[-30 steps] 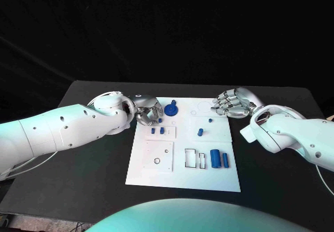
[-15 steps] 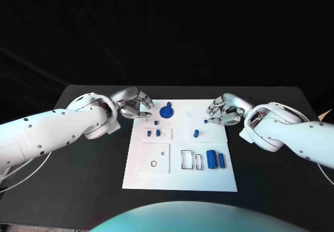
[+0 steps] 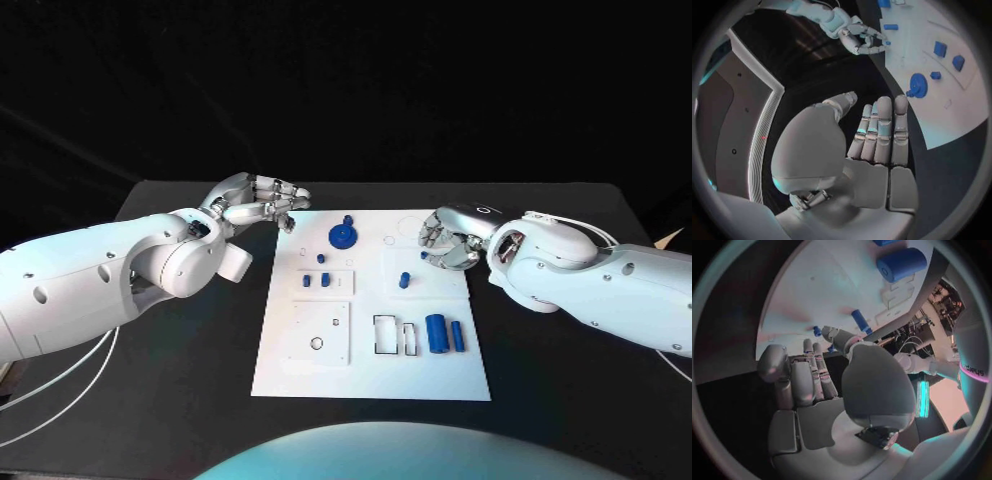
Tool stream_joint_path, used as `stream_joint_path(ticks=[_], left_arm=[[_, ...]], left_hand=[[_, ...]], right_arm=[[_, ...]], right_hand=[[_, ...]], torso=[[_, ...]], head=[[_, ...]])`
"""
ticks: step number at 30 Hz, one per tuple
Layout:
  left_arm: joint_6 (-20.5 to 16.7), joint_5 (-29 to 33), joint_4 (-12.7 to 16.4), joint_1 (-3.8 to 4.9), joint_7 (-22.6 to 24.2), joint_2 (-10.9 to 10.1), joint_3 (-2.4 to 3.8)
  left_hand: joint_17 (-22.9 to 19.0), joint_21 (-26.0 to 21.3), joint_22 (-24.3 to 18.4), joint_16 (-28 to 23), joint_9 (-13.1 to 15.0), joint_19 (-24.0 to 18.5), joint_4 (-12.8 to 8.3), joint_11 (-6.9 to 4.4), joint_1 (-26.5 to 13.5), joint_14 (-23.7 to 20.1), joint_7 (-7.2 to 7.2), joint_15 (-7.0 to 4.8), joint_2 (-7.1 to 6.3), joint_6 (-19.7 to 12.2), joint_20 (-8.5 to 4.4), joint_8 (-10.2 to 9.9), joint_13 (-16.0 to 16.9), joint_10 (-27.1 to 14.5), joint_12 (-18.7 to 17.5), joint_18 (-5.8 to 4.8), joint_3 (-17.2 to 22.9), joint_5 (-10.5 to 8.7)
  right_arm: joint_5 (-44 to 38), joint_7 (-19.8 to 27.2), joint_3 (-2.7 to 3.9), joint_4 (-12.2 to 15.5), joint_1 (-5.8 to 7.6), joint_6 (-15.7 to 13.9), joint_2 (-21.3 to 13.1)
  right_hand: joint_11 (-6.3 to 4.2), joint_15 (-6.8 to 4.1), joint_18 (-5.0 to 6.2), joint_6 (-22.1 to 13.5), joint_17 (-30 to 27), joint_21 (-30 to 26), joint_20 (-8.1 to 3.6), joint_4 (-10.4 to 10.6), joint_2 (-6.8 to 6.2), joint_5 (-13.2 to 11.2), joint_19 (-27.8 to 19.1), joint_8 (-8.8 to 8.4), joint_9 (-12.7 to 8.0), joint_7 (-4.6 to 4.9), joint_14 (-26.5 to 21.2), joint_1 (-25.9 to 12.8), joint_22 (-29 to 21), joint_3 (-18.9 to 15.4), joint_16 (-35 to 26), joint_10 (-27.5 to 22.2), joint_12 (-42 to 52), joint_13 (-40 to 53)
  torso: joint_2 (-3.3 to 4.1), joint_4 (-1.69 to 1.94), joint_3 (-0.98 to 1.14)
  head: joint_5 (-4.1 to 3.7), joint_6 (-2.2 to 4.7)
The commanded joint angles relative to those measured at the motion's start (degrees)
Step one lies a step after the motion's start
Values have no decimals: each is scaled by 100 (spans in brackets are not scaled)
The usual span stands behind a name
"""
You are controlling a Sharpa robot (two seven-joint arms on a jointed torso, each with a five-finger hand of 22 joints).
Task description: Assemble the parts on the task board
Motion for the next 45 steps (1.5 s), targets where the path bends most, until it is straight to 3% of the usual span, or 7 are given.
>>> stream_joint_path(ticks=[1, 6, 14, 27, 29, 39, 45], left_arm=[[139, 907, 49, -8, 483, -15, 5], [140, 984, 85, -12, 510, -38, 5], [158, 1016, 102, -13, 469, -62, 5], [223, 1023, 104, -12, 355, -86, 6], [222, 1023, 101, -12, 337, -87, 6], [210, 1005, 90, -11, 263, -89, 6], [208, 979, 95, -11, 243, -90, 6]], left_hand=[[-13, -42, 18, -23, -5, 12, 8, 2, -44, -41, 10, -12, -9, -13, 0, 21, 9, 31, 17, 103, -5, -10], [-15, -44, 17, -26, -5, 11, 7, 1, -42, -43, 9, -12, -7, -12, -1, 23, 10, 33, 21, 103, -5, -9], [-19, -50, 16, -30, -4, 10, 3, -1, -35, -48, 8, -14, -4, -11, -2, 28, 13, 35, 28, 103, -5, -12], [-42, -78, 12, -50, -6, 5, 2, -3, -34, -65, 9, -16, 13, -17, -4, 46, 23, 33, 57, 102, -20, -92], [-49, -87, 11, -58, -8, 2, -4, -3, -20, -73, 8, -16, 27, -23, -5, 48, 25, 28, 63, 101, -13, -108], [-60, -101, 10, -69, -10, -2, -21, -3, 9, -85, 7, -16, 43, -31, -6, 54, 28, 19, 73, 101, 0, -122], [-70, -113, 9, -79, -12, -5, -38, -1, 33, -95, 8, -16, 48, -36, -7, 59, 28, 6, 77, 100, 10, -122]], right_arm=[[-450, -183, 0, -50, -3, 183, 63], [-462, -193, -1, -101, -12, 204, 134], [-457, -241, -4, -97, -76, 410, 170], [-652, -416, -11, -152, -190, 471, 262], [-747, -473, -13, -161, -207, 449, 282], [-1307, -783, -43, -88, -263, 758, 367], [-1425, -873, -53, -16, -289, 859, 349]], right_hand=[[-16, 3, -76, 65, 65, 208, -2, -4, 82, -98, 85, -37, 22, -8, 268, -17, 141, 78, 99, 81, -39, 18], [-28, -1, -109, 119, 138, 413, -9, 27, 134, -156, 162, -29, 53, -25, 279, -29, 283, 194, 206, 160, -50, 38], [-155, -109, -198, 387, 197, 918, -53, 79, 210, -248, 368, 120, 210, -155, 276, -32, 612, 409, 358, 544, -24, 133], [-177, -129, -209, 405, 198, 979, -68, 73, 216, -288, 388, 140, 250, -172, 273, -18, 657, 443, 381, 604, -35, 157], [-187, -141, -211, 412, 192, 1001, -82, 40, 245, -494, 389, 153, 290, -178, 269, 42, 684, 532, 400, 639, -61, 181], [-190, -140, -238, 398, 189, 1130, -90, -54, 101, -605, 439, 150, 350, -175, 264, 72, 774, 613, 438, 691, -103, 231], [-214, -160, -256, 456, 174, 1225, -98, -81, 97, -581, 483, 184, 400, -197, 259, 97, 831, 660, 448, 771, -89, 276]], torso=[[10, -9, -3], [17, -12, -2], [10, -12, 2], [5, -2, 3], [4, 0, 1], [5, -9, -3], [3, -9, -3]], head=[[1, 1], [0, -8], [1, -47], [0, -63], [-7, -62], [-19, -91], [-23, -93]])
